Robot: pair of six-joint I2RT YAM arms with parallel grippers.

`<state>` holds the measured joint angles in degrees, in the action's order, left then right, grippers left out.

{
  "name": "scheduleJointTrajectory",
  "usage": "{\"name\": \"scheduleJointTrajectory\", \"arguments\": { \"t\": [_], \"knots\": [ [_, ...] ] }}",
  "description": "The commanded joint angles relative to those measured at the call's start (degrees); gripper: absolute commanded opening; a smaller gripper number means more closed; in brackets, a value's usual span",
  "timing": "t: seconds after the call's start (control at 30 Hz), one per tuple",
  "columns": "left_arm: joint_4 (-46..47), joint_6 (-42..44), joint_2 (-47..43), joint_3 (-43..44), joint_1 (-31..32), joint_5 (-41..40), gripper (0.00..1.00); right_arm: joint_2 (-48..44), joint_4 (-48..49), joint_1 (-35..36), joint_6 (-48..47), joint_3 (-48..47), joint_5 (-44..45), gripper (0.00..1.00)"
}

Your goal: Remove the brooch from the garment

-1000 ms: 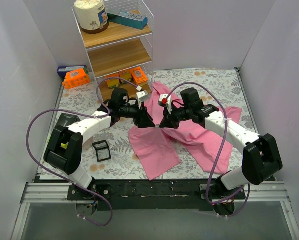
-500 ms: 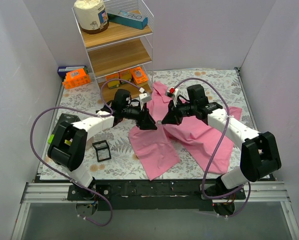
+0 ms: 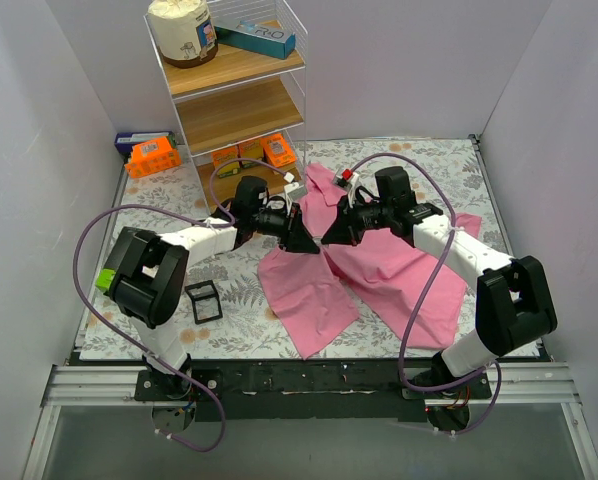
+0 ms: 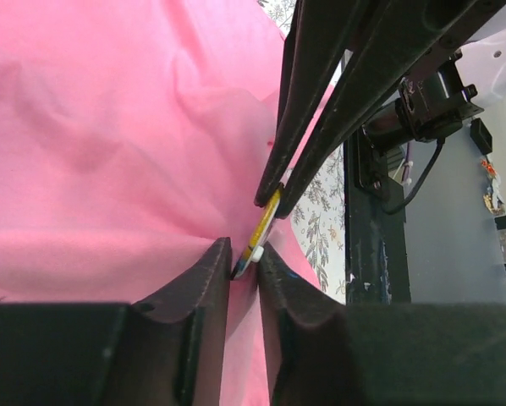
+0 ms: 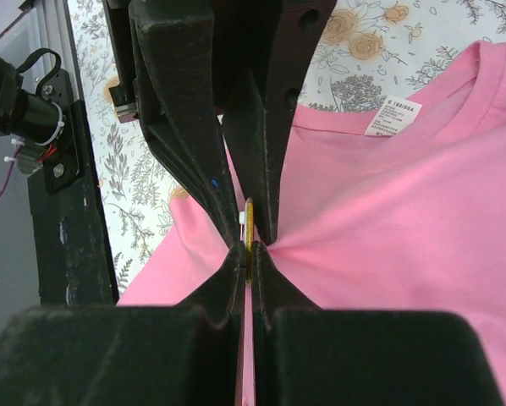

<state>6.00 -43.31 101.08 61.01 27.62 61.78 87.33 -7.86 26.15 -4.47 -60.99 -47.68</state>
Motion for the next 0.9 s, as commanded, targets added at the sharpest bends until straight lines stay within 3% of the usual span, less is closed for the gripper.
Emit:
{"name": "scheduleJointTrajectory", "arguments": {
  "t": [0.0,0.03,0.07,0.17,0.27,0.87],
  "knots": [
    [1.47,-0.2,0.17,2.97,0.25,1.77,0.16,0.12,2.32,0.04,1.13,-0.71,-2.33,0.01],
    [1.38,-0.11,0.17,3.06,0.25,1.85,0.12,0.21,1.97,0.04,0.0,-0.79,-2.33,0.02],
    [1.21,-0.02,0.17,3.15,0.25,1.85,0.1,0.38,0.58,-0.05,-0.71,-0.97,-2.07,0.11],
    [-0.37,1.64,0.17,3.32,0.25,1.59,0.04,0.3,-2.76,-0.14,-6.48,-2.55,-1.37,0.27],
    [-1.87,3.14,0.17,3.41,0.25,1.59,0.03,0.82,-4.53,-0.22,-10.54,-4.57,0.04,0.3],
    [-3.19,4.37,-0.09,3.76,0.33,2.12,0.0,3.64,-6.47,0.13,-13.37,-6.68,0.31,0.28]
  ]
}}
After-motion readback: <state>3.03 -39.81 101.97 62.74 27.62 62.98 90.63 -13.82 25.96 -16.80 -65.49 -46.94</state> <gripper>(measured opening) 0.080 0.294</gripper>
